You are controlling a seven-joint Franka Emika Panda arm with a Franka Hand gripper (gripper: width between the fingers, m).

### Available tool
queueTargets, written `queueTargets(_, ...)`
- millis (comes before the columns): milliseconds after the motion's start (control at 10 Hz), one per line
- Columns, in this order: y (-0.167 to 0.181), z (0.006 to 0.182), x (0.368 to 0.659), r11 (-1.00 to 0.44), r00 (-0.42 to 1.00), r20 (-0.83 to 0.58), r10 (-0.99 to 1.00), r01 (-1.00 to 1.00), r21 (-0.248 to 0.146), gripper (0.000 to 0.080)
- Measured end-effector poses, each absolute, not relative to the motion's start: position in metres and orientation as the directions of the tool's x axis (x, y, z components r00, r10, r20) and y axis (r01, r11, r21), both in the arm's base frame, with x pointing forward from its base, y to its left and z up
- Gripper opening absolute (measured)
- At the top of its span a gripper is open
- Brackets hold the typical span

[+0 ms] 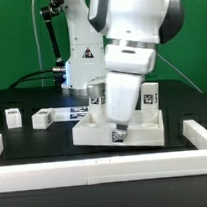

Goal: Assemble square table

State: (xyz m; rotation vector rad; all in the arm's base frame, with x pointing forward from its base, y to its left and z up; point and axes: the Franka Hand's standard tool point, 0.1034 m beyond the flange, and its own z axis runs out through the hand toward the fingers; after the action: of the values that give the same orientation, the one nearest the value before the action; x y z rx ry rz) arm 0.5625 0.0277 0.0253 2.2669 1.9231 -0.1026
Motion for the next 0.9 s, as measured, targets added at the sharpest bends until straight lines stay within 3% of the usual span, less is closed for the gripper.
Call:
queueTargets(400,0.025,0.026,0.567,0.06,-0.049,-0.196,0.979,0.997,0.052,0.0063)
queueTargets(700,0.033,0.025,0.57,0.031,-0.022,-0.196,0.98,0.999,0.043,0.0063)
queueTargets(900,0.052,0.025,0.589,-0.001,0.01,-0.193,0.981,0.999,0.048,0.0063)
